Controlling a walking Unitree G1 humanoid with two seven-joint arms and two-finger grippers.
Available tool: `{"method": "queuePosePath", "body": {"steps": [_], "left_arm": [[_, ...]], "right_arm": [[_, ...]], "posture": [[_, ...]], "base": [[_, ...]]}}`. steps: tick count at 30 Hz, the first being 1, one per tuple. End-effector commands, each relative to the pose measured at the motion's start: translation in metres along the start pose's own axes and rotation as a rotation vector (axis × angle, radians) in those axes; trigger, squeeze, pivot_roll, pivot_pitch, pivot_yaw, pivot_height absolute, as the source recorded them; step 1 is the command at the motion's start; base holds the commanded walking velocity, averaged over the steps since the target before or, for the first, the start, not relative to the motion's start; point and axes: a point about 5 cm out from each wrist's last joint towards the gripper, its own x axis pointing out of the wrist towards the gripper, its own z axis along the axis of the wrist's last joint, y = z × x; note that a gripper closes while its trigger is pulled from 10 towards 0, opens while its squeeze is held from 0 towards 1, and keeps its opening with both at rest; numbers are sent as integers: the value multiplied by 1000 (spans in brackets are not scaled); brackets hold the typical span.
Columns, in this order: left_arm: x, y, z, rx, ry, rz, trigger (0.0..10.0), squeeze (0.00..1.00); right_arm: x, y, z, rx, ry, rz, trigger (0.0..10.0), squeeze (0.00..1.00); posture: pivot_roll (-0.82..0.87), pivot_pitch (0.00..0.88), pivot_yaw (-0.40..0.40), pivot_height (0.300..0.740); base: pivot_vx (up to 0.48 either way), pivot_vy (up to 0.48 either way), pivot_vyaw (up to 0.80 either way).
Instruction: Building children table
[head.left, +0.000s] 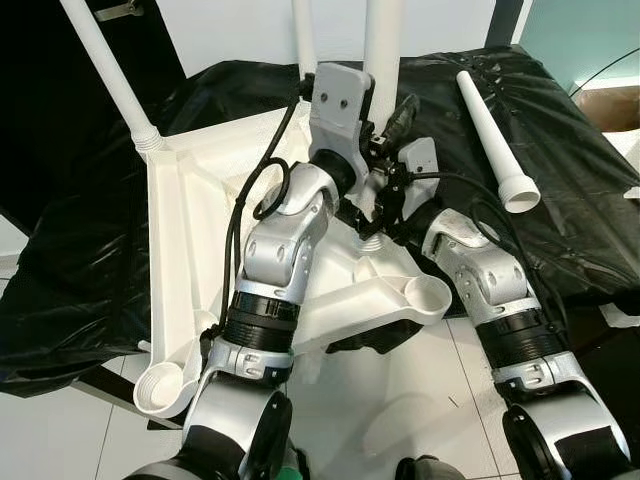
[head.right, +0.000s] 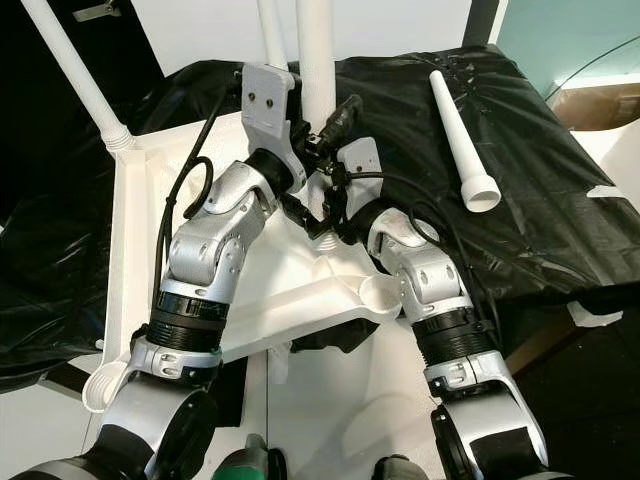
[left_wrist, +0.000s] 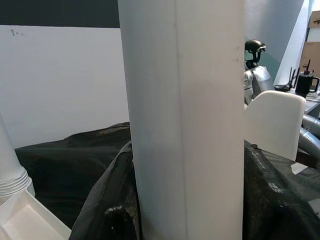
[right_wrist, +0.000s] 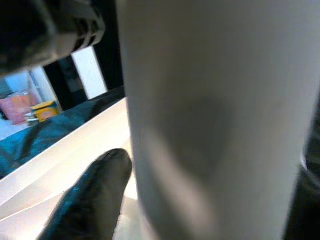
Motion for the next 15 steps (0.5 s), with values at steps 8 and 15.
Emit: {"method": "queuePosePath", "body": {"steps": [8,15], "left_arm": [[3,-18,2,29,14,-73,10000,0],[1,-21,2,17,24,-90,10000,1000]], "right_arm": [[1,6,-1,40,37,51,0,0],[1,1,-4,51,37,-3,5294,0]], "posture": [[15,50,44,740],[21,37,47,740]], "base": [[0,0,0],[0,0,0]]}}
